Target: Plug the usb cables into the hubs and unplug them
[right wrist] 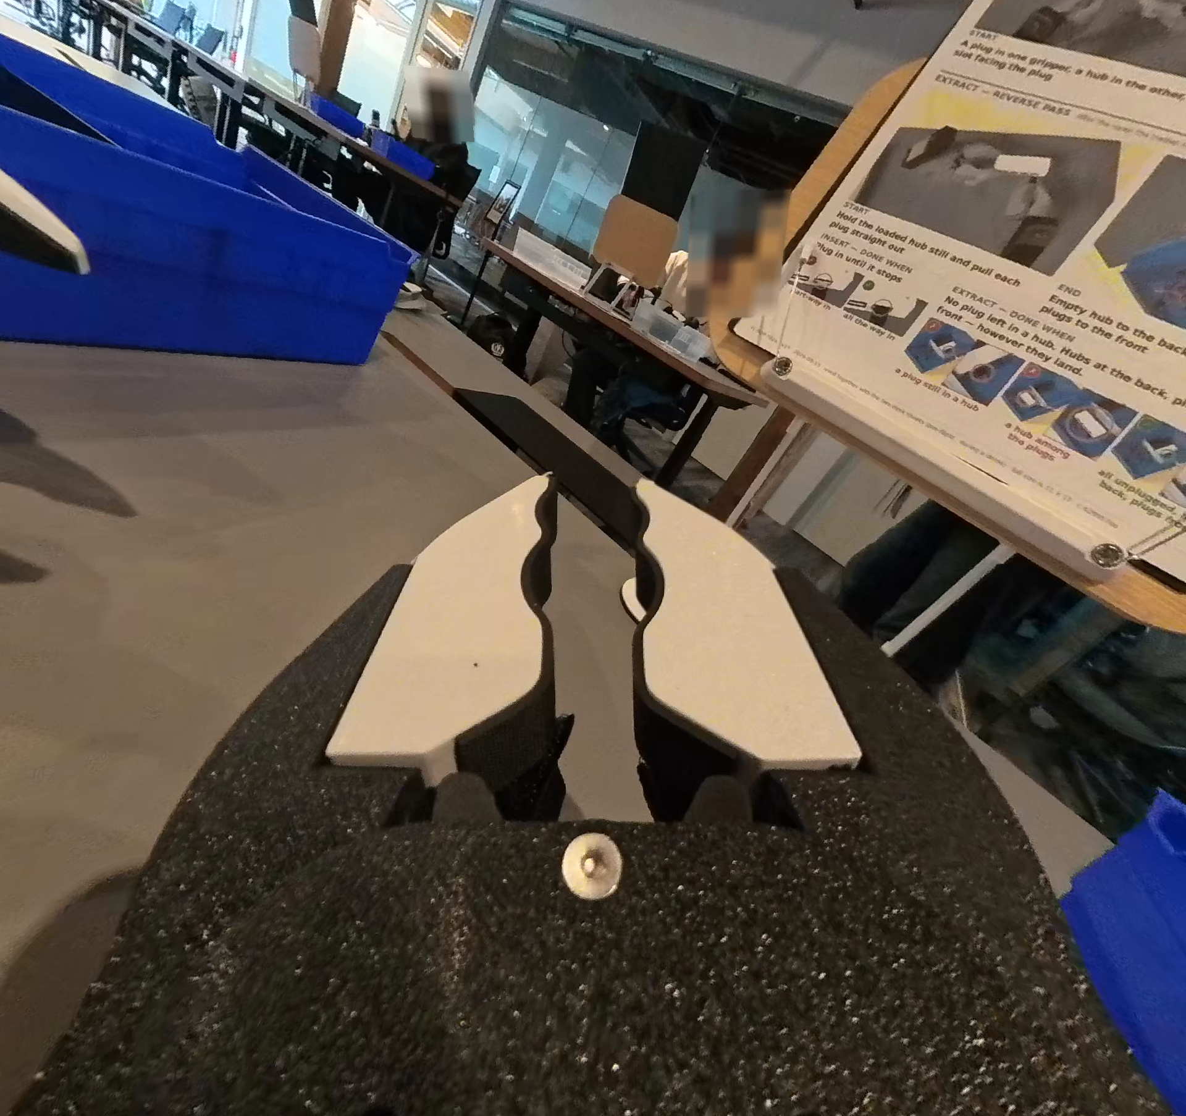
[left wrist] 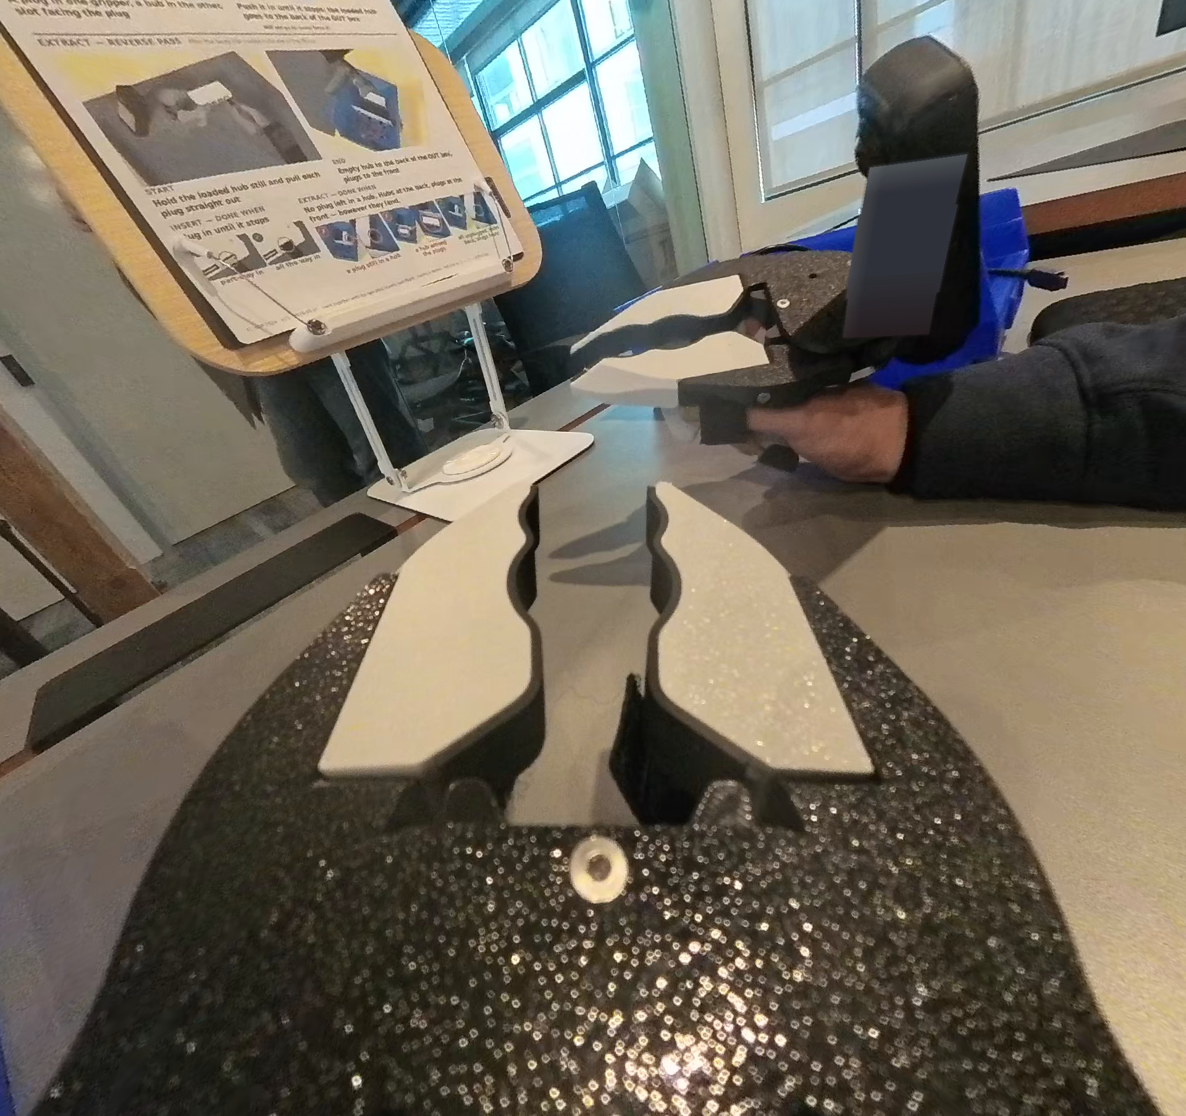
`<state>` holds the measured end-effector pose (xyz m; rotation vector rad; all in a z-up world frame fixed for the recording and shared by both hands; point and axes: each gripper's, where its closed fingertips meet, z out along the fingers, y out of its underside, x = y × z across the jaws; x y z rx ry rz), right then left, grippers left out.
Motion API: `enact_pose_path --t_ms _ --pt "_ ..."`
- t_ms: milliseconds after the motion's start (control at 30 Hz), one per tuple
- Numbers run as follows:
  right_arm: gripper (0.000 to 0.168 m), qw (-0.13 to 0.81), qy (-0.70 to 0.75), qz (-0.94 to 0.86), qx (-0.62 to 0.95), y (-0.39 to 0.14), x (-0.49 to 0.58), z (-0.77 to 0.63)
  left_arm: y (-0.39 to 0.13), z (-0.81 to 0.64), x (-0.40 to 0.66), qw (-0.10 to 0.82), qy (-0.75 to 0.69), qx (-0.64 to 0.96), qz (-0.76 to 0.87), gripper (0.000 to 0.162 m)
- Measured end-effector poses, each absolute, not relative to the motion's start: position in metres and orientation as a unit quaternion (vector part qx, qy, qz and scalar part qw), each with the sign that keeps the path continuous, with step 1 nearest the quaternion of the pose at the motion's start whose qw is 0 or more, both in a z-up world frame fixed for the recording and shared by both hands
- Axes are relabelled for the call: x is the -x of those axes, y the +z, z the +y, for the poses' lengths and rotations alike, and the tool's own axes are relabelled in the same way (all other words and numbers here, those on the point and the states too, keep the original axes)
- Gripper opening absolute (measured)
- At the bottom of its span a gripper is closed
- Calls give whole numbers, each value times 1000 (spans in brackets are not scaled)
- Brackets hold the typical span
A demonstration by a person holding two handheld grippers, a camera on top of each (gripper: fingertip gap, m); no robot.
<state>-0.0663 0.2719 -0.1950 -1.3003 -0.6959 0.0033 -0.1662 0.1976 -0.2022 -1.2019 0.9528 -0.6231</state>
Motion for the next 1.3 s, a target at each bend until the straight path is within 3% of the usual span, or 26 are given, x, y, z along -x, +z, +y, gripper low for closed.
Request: enact_pose_path --t_ms 367,533,633,833,967,1200,1300 --pt "20 737 -16 -338 585 -197 72 271 -192 198 171 687 -271 535 410 34" --pt "19 740 -11 -329 586 -196 69 270 -143 195 199 727 -250 537 347 34" --pt "19 742 -3 -318 590 -195 65 271 -114 201 239 732 -220 578 285 22" --pt "19 743 20 -297 599 -194 60 275 -72 235 363 728 -96 653 186 29" --pt "19 743 33 -290 602 -194 59 277 -86 266 431 666 -63 725 165 44" --pt "19 739 43 -284 610 -196 56 278 -172 289 455 453 -71 852 254 43" --pt "19 737 47 -281 612 -197 56 278 -187 309 469 432 42 847 308 39"
